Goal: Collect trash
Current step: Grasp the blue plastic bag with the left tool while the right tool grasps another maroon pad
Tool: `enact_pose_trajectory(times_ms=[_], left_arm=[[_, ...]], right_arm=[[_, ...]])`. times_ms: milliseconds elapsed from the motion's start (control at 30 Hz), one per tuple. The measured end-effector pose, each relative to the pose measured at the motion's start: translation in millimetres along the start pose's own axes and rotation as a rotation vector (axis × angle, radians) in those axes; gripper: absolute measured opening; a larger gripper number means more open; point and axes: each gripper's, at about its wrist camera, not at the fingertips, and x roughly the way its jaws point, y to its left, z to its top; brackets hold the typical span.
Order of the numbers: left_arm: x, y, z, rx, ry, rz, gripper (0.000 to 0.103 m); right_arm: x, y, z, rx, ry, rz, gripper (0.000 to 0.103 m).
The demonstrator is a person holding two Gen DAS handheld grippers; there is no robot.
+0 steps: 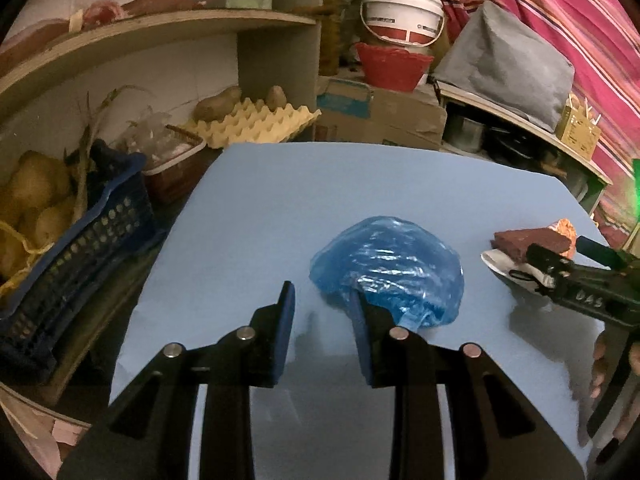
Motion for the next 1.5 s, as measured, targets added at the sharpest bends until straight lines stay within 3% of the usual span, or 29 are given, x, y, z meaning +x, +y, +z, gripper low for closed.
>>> enact_pose_trajectory(times_ms=[267, 300, 333, 367, 400, 700, 767, 900, 1100, 1400, 1500], left_arm=[[5, 6, -5, 0.0, 0.039, -0.06, 0.031], [5, 4, -4, -0.002, 0.05, -0.073, 0.033], [6, 3, -4, -0.003, 0.06, -0.082, 0.044], [4, 2, -3, -0.003, 0.058, -0.079, 0.058], [2, 0, -3, 0.002, 0.044, -0.066, 0.062], [-12, -20, -3, 0.073, 0.034, -0.084, 0.078], [-17, -24, -3, 0.076, 0.032, -0.124, 0.088], [-20, -37, -5, 0.102, 0.023, -0.153, 0.089], [5, -50, -12, 0.109, 0.059, -0.105, 0.089], [37, -61, -3, 0.028, 0.075, -0.084, 0.087], [50, -64, -4, 0.024, 0.11, -0.092, 0.056]], right_arm=[[13, 15, 5, -0.056, 0.006, -0.042, 0.097], [15, 16, 6, -0.064, 0.006, -0.045, 0.091], [18, 16, 7, -0.074, 0.012, -0.038, 0.085], [21, 16, 6, -0.083, 0.025, -0.029, 0.085], [23, 14, 5, -0.088, 0.034, -0.021, 0.085], [4, -13, 3, -0.033, -0.017, 0.052, 0.085], [-1, -21, 4, -0.013, -0.022, 0.065, 0.085], [-10, -38, 2, 0.022, -0.03, 0.081, 0.085], [-29, -65, -6, 0.071, -0.059, 0.067, 0.085], [-73, -109, -20, 0.065, -0.133, -0.011, 0.085], [-81, -127, -27, 0.066, -0.13, -0.032, 0.085]])
